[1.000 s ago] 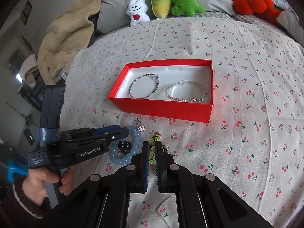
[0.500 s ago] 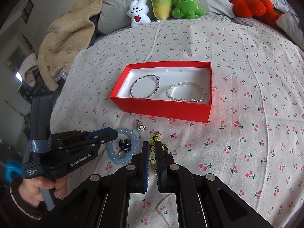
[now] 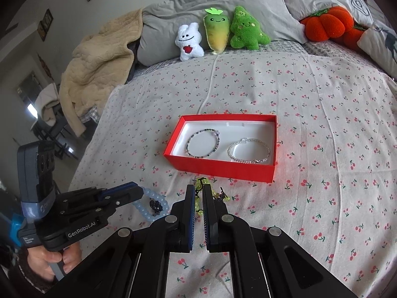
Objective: Organize jewelry
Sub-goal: 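Carry both bracelets into the red box and open both tools to release them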
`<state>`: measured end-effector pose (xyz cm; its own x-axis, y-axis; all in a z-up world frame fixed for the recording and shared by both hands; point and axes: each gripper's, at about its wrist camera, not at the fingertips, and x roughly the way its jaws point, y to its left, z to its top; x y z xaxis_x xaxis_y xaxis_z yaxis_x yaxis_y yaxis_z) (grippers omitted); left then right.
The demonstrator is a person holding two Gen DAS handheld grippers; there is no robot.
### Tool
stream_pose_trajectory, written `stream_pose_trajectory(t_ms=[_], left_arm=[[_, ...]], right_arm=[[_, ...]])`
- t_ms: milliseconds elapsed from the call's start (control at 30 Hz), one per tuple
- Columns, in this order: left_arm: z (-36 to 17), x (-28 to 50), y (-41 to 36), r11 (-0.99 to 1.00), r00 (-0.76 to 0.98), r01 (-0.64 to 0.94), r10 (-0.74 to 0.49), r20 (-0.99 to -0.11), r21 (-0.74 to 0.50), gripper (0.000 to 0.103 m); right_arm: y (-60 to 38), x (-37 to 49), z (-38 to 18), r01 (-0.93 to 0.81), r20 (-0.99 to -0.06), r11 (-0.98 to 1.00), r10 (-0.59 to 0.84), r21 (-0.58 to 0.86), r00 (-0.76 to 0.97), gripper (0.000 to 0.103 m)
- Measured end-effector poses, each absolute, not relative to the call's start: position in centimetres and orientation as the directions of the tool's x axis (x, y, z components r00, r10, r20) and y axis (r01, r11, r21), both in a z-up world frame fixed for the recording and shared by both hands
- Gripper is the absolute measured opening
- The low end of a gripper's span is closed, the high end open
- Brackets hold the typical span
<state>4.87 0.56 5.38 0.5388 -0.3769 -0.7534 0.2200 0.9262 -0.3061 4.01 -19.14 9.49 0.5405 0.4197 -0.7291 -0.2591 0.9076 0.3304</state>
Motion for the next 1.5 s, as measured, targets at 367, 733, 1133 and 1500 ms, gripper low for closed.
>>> stream_pose_trajectory(t_ms=[367,733,1133,1500], left_arm=[[8.3,6.0,0.4,0.900,0.591,0.210,-0.427,-0.684,-0.381,0.013],[9.3,9.5,-2.0,0.859,0.628,0.235,-0.491,-0.603,-0.454,0.013],[5.0,13.7,-1.1,0.873,0.621,0.125,-0.439,-0.649,-0.471,0.013],[3.1,15.0,0.4,0.911,0.631,0.065,-0.354,-0.690,-0.407,0.013]], right_arm=[[-19.9,5.1,11.8,-0.234,-0.671,0.898,0.435,0.373,0.601,0.006],[-21.2,8.2,12.0,-0.175,-0.652,0.907,0.400,0.384,0.644,0.006],[-21.2,12.0,8.3,-0.103,-0.745,0.939,0.324,0.328,0.583,0.006],[-20.0,14.3,5.8,-0.076,-0.781,0.959,0.268,0.274,0.565,0.007]])
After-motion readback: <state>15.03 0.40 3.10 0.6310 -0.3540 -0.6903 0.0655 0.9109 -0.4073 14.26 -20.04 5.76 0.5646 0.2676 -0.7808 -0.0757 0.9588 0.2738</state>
